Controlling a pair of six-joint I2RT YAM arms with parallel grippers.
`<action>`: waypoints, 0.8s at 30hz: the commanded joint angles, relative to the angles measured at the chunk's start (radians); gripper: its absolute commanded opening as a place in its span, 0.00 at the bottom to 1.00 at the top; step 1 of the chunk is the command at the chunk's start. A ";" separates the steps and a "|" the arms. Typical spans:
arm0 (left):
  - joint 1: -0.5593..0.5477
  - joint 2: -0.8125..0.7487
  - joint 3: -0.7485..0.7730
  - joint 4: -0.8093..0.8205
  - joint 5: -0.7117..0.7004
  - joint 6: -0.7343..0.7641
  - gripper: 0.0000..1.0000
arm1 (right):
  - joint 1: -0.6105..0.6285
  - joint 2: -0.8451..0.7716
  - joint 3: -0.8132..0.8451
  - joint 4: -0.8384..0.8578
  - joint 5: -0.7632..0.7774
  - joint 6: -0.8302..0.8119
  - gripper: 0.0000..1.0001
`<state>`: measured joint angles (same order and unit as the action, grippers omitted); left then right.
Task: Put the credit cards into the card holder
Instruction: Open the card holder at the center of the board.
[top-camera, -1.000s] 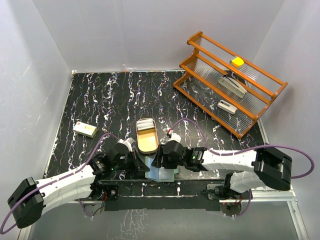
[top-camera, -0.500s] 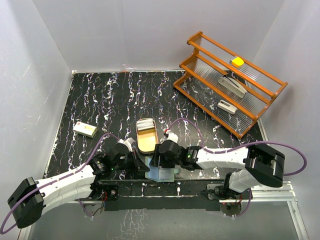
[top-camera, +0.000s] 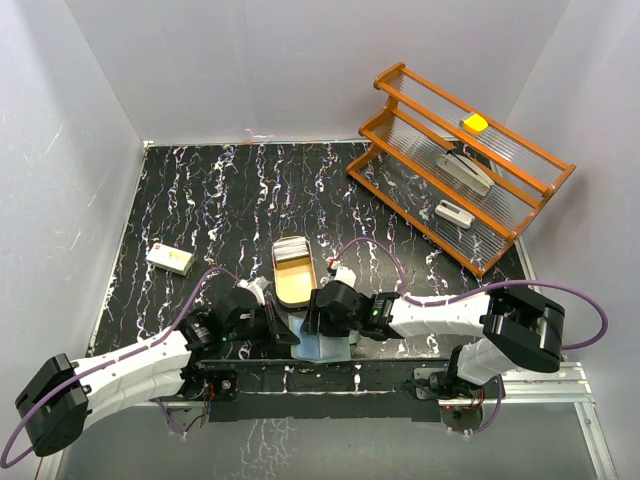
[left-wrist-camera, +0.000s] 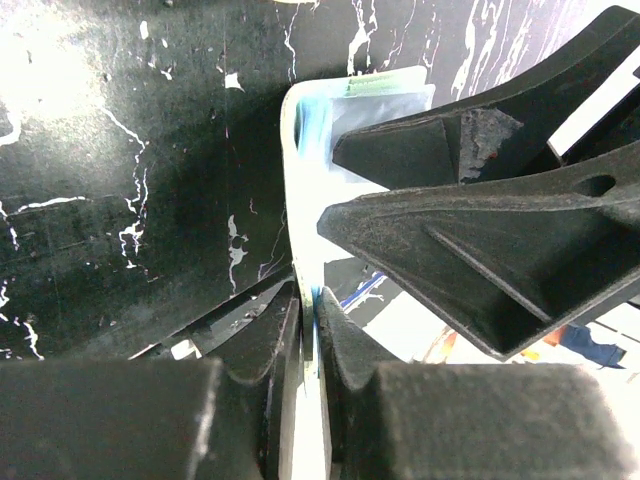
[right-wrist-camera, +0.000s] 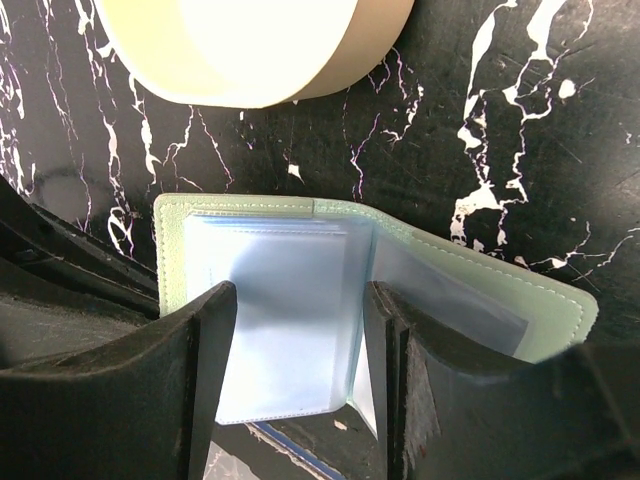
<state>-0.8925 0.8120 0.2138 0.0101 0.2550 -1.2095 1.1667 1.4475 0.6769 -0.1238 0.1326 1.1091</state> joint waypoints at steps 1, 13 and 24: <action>-0.004 -0.012 -0.003 0.019 0.017 0.002 0.04 | -0.005 -0.013 0.003 0.044 0.000 0.005 0.52; -0.004 -0.003 0.007 0.002 0.016 0.038 0.02 | -0.006 -0.055 0.033 0.038 -0.008 -0.005 0.61; -0.004 0.000 0.007 0.017 0.032 0.043 0.00 | -0.006 0.003 0.026 0.051 -0.034 -0.007 0.60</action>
<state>-0.8925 0.8158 0.2138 0.0147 0.2619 -1.1816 1.1629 1.4315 0.6773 -0.1223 0.1051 1.1065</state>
